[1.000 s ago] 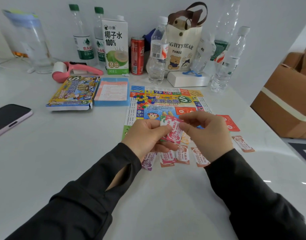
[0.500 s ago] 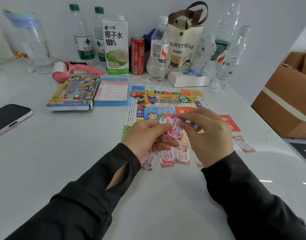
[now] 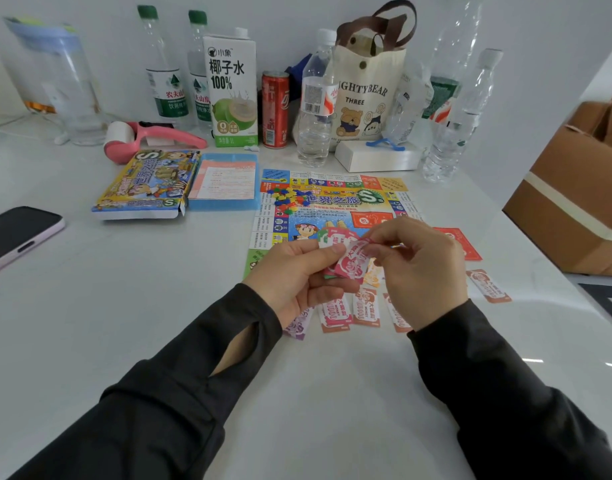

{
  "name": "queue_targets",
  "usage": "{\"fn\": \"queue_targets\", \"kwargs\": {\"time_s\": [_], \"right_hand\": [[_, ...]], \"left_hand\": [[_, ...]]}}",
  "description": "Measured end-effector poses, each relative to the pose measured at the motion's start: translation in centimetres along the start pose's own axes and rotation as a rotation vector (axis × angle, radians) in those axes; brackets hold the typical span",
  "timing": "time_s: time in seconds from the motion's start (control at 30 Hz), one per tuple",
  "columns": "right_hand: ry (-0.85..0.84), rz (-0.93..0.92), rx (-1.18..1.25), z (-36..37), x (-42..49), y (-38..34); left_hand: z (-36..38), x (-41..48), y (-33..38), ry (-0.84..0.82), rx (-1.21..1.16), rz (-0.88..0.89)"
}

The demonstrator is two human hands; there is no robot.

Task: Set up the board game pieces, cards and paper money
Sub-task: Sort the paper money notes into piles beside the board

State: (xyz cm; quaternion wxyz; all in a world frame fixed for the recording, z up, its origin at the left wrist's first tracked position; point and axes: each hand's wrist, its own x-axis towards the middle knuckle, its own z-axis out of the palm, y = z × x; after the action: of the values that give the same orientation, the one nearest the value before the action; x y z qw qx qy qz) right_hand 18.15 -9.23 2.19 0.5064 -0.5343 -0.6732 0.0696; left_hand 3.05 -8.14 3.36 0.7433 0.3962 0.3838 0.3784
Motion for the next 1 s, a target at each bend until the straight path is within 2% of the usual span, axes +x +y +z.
{"fn": "queue_targets", "kwargs": {"time_s": [0.4, 0.6, 0.77, 1.0], "right_hand": [[-0.055, 0.154, 0.052, -0.1, 0.1, -0.6], [-0.012, 0.368, 0.330, -0.9, 0.9, -0.5], [-0.236, 0.445, 0.305, -2.0, 1.5, 0.5], [-0.526, 0.398, -0.064, -2.6, 1.7, 0.1]], "left_hand": [[0.0, 0.2, -0.2, 0.040, 0.056, -0.010], [-0.3, 0.6, -0.3, 0.194, 0.201, 0.077], [-0.6, 0.8, -0.3, 0.273, 0.227, 0.129], [-0.6, 0.7, -0.3, 0.303, 0.288, 0.156]]}}
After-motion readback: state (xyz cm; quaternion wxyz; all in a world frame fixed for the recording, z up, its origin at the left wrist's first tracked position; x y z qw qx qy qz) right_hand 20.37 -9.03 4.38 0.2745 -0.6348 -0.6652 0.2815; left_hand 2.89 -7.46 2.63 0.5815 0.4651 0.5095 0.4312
